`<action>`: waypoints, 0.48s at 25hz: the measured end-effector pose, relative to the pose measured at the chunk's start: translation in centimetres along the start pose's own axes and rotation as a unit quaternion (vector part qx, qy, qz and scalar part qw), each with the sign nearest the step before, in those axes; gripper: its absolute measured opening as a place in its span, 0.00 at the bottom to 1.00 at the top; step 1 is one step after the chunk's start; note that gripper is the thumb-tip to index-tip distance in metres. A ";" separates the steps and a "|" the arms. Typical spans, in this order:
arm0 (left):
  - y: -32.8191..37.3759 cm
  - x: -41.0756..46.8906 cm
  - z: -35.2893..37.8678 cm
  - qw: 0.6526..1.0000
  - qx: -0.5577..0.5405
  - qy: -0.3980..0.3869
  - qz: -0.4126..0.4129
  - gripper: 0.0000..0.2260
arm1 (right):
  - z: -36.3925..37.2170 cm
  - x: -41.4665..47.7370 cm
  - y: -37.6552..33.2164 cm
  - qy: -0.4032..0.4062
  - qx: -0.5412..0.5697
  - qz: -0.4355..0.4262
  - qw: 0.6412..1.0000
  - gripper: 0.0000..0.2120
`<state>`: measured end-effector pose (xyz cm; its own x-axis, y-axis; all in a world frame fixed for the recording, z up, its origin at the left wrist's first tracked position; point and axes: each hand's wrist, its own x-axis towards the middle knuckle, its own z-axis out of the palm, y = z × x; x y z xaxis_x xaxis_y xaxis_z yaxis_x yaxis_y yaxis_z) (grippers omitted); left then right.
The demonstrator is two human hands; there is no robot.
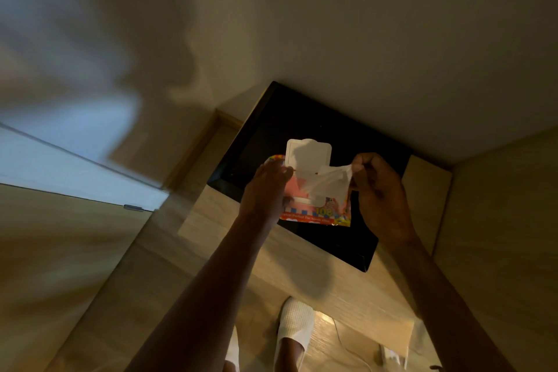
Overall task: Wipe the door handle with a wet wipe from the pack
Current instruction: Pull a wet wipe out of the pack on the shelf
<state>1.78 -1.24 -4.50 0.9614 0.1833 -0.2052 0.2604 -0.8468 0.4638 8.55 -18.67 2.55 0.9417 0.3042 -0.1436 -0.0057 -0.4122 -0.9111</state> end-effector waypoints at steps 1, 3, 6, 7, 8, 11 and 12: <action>0.1 0.0 0.1 1.000 -0.002 0.004 -0.004 0.30 | -0.1 -0.1 -0.4 -0.008 0.000 -0.008 1.000 0.07; 0.2 0.2 0.2 1.000 -0.001 0.006 -0.008 0.30 | -0.4 -0.2 -1.3 -0.013 0.013 -0.021 1.000 0.08; 0.3 0.2 0.2 1.000 -0.004 0.013 -0.010 0.30 | -0.9 -0.3 -3.0 0.000 0.047 -0.022 0.999 0.10; 0.2 0.2 0.2 1.000 -0.006 0.019 -0.008 0.29 | -1.0 -0.3 -3.7 0.003 0.059 -0.021 0.998 0.10; 0.2 0.2 0.2 1.000 -0.007 0.024 -0.004 0.29 | -1.1 -0.3 -4.3 0.009 0.070 -0.020 0.997 0.09; 0.4 0.2 0.3 1.000 -0.007 0.028 -0.007 0.29 | -2.0 0.4 -6.3 0.060 0.117 -0.014 0.991 0.06; 0.5 0.2 0.2 1.000 -0.008 0.020 -0.011 0.28 | -2.4 0.8 -6.9 0.064 0.122 -0.014 0.990 0.05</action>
<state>2.10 -1.73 -4.53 0.9583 0.2216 -0.1807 0.2822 -0.8349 0.4725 10.20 -17.64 9.67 0.9775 0.1950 -0.0810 -0.0455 -0.1801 -0.9826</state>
